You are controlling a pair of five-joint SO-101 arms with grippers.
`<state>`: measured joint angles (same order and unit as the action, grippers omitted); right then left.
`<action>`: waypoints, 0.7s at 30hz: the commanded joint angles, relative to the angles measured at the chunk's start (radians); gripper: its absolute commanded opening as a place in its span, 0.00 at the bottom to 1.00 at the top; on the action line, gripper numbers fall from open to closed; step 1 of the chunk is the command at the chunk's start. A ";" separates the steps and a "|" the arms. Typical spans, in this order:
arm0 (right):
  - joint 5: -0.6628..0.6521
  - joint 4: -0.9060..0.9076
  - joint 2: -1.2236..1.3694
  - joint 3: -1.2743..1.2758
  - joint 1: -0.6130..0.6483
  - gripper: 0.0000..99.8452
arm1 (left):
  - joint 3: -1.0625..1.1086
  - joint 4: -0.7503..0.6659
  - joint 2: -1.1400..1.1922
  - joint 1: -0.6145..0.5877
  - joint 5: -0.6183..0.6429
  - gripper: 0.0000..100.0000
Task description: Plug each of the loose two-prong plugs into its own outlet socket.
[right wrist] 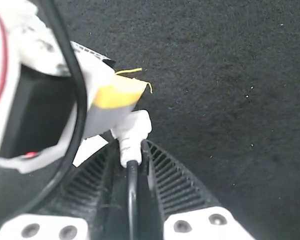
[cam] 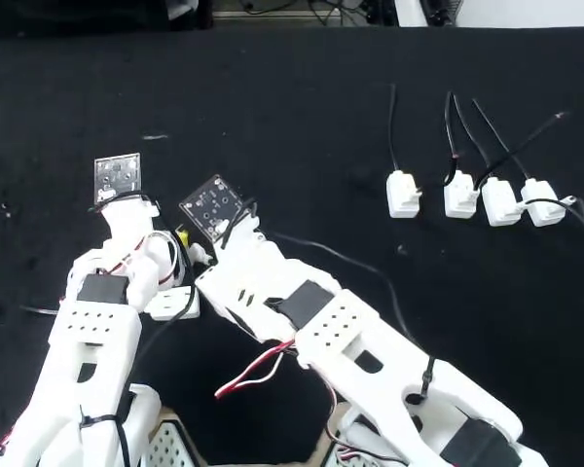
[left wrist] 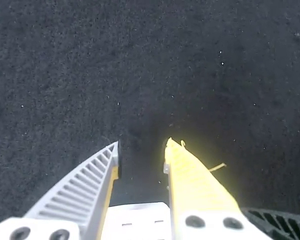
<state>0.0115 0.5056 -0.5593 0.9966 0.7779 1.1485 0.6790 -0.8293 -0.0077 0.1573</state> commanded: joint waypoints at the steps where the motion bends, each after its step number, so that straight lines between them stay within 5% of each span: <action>1: 0.048 -0.008 -0.004 -0.073 0.017 0.01 | -0.007 -0.014 -0.005 0.019 -0.002 0.16; 21: 0.098 -0.009 0.005 -0.088 0.017 0.01 | -0.007 -0.014 -0.005 0.021 -0.002 0.16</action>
<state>0.0713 0.5056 -0.5577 0.9966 0.7779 1.1485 0.6790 -0.8293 -0.0077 0.1588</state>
